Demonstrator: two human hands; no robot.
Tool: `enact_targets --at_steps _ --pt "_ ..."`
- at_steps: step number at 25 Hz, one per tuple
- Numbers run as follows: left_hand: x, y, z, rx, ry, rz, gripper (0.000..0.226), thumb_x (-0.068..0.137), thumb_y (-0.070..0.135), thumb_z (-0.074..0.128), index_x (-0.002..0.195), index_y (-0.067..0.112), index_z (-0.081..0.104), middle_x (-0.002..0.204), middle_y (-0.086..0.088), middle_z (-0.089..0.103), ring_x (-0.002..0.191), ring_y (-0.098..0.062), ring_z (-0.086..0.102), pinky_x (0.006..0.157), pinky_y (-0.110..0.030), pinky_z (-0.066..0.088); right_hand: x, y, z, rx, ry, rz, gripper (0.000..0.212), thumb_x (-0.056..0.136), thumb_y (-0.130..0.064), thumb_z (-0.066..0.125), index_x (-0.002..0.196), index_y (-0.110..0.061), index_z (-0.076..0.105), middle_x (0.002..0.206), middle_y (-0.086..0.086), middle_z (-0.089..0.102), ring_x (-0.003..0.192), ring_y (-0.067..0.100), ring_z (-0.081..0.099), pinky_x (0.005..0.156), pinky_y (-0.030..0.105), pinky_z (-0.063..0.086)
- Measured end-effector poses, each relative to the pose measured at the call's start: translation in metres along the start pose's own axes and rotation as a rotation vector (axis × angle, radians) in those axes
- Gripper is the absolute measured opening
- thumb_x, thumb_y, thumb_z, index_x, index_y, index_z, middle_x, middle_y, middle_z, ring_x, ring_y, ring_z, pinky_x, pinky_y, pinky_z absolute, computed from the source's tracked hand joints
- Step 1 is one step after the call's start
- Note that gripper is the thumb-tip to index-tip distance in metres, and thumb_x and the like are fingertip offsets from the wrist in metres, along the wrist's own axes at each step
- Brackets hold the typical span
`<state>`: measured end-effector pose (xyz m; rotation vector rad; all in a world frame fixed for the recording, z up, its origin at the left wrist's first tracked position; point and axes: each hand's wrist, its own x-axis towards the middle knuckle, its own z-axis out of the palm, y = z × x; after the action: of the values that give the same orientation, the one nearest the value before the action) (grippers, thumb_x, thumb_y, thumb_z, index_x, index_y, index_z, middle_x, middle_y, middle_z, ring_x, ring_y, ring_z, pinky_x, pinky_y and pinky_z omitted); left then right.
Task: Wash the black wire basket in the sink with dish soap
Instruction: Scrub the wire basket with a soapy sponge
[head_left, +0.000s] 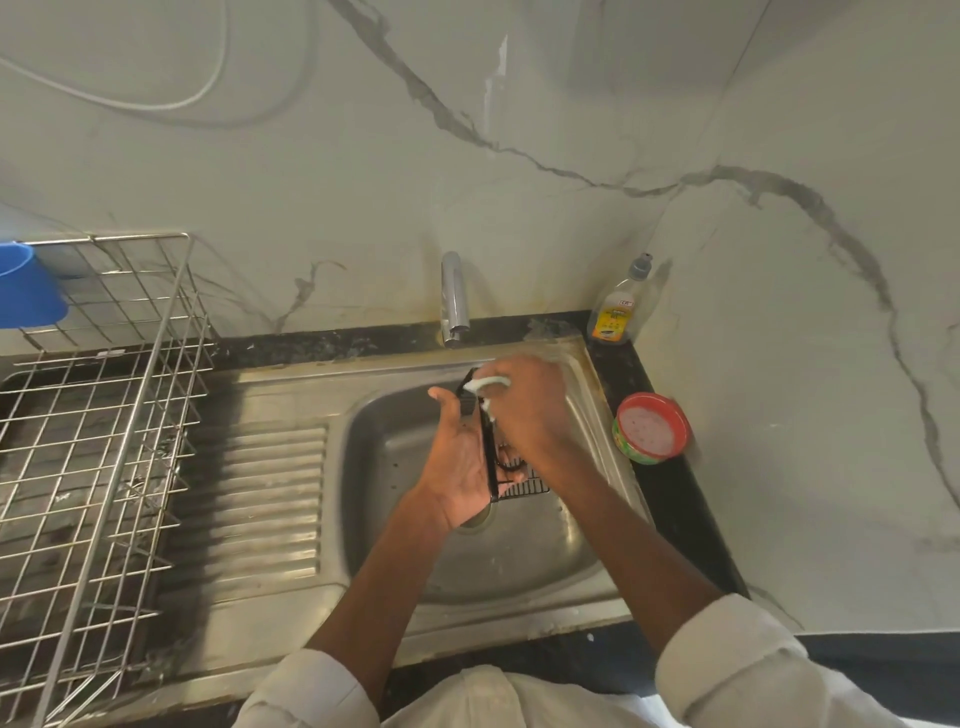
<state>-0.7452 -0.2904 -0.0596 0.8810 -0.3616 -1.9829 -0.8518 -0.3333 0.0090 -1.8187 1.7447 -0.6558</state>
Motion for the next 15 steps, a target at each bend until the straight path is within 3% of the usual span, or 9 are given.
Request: enact_targets --at_steps 2,6,8,10,12,15 --pt "-0.001 0.003 -0.003 -0.069 0.023 0.013 0.112 0.082 0.098 0.014 0.119 0.015 0.078 0.093 -0.010 0.069 0.081 -0.023 0.065 0.078 -0.037 0.053 -0.005 -0.003 0.002 0.016 -0.102 -0.019 0.020 0.088 -0.013 0.079 0.107 -0.021 0.081 0.105 -0.006 0.077 0.075 0.005 0.067 0.074 0.021 0.057" --pt "-0.004 0.006 -0.002 -0.101 0.011 0.035 0.109 0.083 0.098 0.017 0.128 0.017 0.074 0.104 -0.012 0.071 0.090 -0.026 0.068 0.088 -0.039 0.052 0.000 -0.008 0.009 0.092 0.081 -0.014 0.019 0.090 -0.011 0.077 0.107 -0.019 0.081 0.105 -0.004 0.078 0.086 0.004 0.068 0.073 0.015 0.050" --pt "-0.005 0.006 -0.002 -0.113 0.030 0.035 0.105 0.085 0.096 0.014 0.125 0.019 0.073 0.096 -0.009 0.074 0.082 -0.023 0.071 0.078 -0.036 0.055 0.005 -0.009 0.010 0.135 0.031 -0.018 0.020 0.087 -0.008 0.079 0.104 -0.018 0.082 0.102 -0.005 0.078 0.080 0.002 0.067 0.069 0.013 0.050" --pt "-0.005 0.007 -0.005 -0.123 0.025 0.045 0.104 0.084 0.097 0.013 0.126 0.022 0.071 0.093 -0.008 0.073 0.078 -0.022 0.069 0.074 -0.035 0.050 0.010 -0.010 0.010 0.144 0.098 0.015 0.017 0.086 -0.011 0.081 0.102 -0.018 0.081 0.099 -0.004 0.078 0.078 0.001 0.068 0.062 0.008 0.045" --pt "-0.003 0.007 -0.009 -0.165 0.019 0.031 0.105 0.084 0.097 0.018 0.128 0.019 0.072 0.105 -0.013 0.071 0.092 -0.027 0.070 0.085 -0.041 0.052 0.005 -0.019 0.005 0.187 0.056 0.001 0.017 0.086 -0.012 0.081 0.102 -0.017 0.081 0.095 -0.007 0.076 0.074 -0.006 0.064 0.060 0.005 0.043" --pt "-0.001 0.011 -0.017 -0.259 0.032 0.017 0.103 0.083 0.095 0.034 0.148 0.021 0.061 0.133 -0.020 0.067 0.123 -0.038 0.064 0.106 -0.055 0.051 -0.024 -0.021 -0.004 0.006 -0.209 -0.107 0.020 0.084 -0.010 0.082 0.100 -0.021 0.083 0.083 -0.013 0.070 0.059 -0.013 0.057 0.055 0.000 0.039"
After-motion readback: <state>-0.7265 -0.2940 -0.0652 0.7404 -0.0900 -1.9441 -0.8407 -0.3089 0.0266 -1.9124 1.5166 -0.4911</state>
